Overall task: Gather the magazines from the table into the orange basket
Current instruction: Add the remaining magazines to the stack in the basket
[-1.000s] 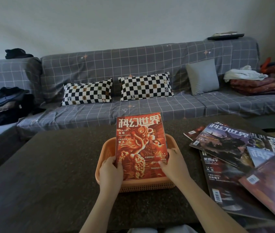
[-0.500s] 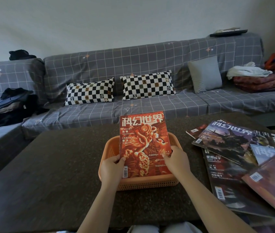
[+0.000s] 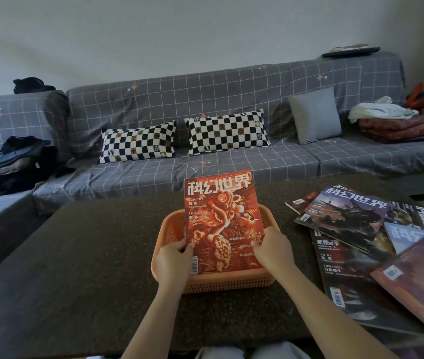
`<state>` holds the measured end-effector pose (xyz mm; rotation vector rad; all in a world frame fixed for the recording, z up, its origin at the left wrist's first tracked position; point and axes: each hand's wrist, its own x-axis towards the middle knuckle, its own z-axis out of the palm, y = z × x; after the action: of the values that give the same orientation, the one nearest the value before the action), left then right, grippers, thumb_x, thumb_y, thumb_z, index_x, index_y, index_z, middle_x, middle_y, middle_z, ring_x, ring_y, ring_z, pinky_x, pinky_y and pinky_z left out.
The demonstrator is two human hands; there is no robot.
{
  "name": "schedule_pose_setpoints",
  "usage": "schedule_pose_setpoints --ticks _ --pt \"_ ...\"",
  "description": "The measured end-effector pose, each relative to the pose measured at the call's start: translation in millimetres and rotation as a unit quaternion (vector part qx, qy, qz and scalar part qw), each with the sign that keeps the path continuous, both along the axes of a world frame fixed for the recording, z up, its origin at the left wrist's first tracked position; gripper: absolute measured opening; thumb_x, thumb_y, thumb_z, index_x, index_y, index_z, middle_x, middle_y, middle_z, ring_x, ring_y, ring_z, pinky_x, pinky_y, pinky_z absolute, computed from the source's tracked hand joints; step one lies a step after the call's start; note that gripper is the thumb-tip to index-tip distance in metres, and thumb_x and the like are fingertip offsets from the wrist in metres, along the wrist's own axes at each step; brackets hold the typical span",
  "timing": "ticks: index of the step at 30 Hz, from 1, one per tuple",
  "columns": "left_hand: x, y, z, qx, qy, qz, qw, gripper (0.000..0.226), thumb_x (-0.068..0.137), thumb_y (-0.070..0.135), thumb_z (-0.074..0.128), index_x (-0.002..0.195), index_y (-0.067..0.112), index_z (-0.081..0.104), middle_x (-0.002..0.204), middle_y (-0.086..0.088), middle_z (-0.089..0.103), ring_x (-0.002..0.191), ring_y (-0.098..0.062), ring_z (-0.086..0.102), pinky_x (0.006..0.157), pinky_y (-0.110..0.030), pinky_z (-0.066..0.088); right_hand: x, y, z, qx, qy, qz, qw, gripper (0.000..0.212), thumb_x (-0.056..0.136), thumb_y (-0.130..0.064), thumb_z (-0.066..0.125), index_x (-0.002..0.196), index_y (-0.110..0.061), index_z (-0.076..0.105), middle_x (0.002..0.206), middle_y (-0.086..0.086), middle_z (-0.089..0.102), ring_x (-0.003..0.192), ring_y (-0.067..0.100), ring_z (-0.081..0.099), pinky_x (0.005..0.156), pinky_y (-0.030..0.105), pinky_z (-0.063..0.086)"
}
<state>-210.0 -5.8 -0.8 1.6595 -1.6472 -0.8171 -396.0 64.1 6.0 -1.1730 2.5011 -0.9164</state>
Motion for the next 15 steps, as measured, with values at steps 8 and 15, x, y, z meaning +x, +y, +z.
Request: schedule_pose_setpoints --ticks 8,15 --pt "-1.4 5.4 -2.5 -0.027 -0.025 -0.013 0.999 0.042 0.094 0.033 0.058 0.134 0.020 0.056 0.060 0.022 0.052 0.049 0.005 0.052 0.036 -0.008 0.034 -2.0 0.2 2.6 0.001 -0.032 0.010 0.999 0.035 0.089 -0.032 0.060 0.117 -0.013 0.054 0.110 0.004 0.064 0.097 0.017 0.064 0.082 0.029 0.053" --pt "-5.9 15.7 4.5 -0.047 -0.008 -0.039 0.998 0.048 0.093 0.034 0.058 0.137 0.018 0.049 0.098 0.017 0.062 0.082 -0.002 0.062 0.064 -0.021 0.051 2.8 5.8 4.9 -0.008 -0.026 0.065 0.998 0.066 0.082 -0.030 0.068 0.138 -0.016 0.036 0.131 0.001 0.054 0.120 0.018 0.052 0.101 0.036 0.043"
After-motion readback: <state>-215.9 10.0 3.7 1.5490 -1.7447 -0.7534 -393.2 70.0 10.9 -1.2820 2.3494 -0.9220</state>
